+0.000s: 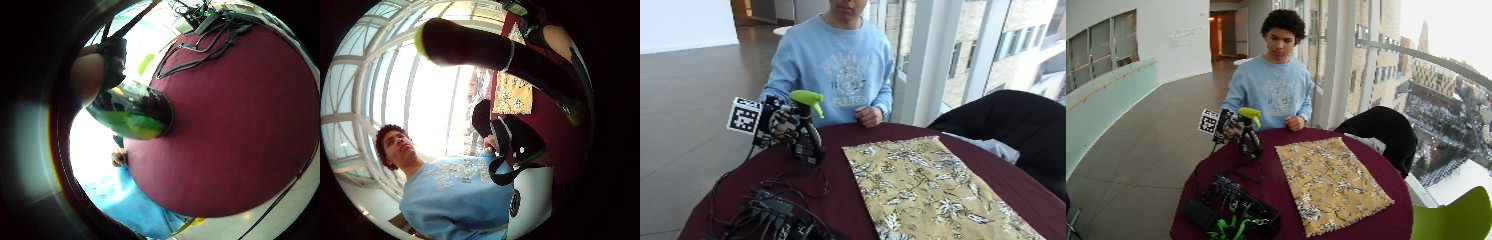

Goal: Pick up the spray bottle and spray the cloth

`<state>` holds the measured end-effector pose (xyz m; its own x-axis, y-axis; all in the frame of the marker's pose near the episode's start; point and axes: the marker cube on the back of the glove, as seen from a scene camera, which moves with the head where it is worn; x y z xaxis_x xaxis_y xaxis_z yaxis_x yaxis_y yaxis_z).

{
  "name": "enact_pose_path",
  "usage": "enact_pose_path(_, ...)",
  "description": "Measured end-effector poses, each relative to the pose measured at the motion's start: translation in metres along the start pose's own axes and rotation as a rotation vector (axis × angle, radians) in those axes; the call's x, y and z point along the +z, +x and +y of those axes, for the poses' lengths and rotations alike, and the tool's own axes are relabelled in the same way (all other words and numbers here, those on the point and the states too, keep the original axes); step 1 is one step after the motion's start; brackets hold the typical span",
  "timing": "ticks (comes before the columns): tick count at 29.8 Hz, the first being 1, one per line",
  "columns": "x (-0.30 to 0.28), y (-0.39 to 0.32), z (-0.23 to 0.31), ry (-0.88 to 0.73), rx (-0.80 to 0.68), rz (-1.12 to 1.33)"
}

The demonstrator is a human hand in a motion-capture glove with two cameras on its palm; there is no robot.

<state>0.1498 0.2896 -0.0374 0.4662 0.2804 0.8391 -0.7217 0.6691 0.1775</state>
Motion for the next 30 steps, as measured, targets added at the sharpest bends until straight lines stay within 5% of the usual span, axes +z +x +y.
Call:
enact_pose_path(15, 0.036, 0.009, -0.042, -0.034, -0.022, -0.039)
enact_pose_path(20, 0.039, 0.014, -0.046, 0.044, -0.24, 0.027)
enact_pose_path(25, 0.039, 0.005, -0.047, 0.09, -0.02, 0.059)
enact_pose_path(30, 0.039, -0.002, -0.057, 0.113, 0.014, 0.11)
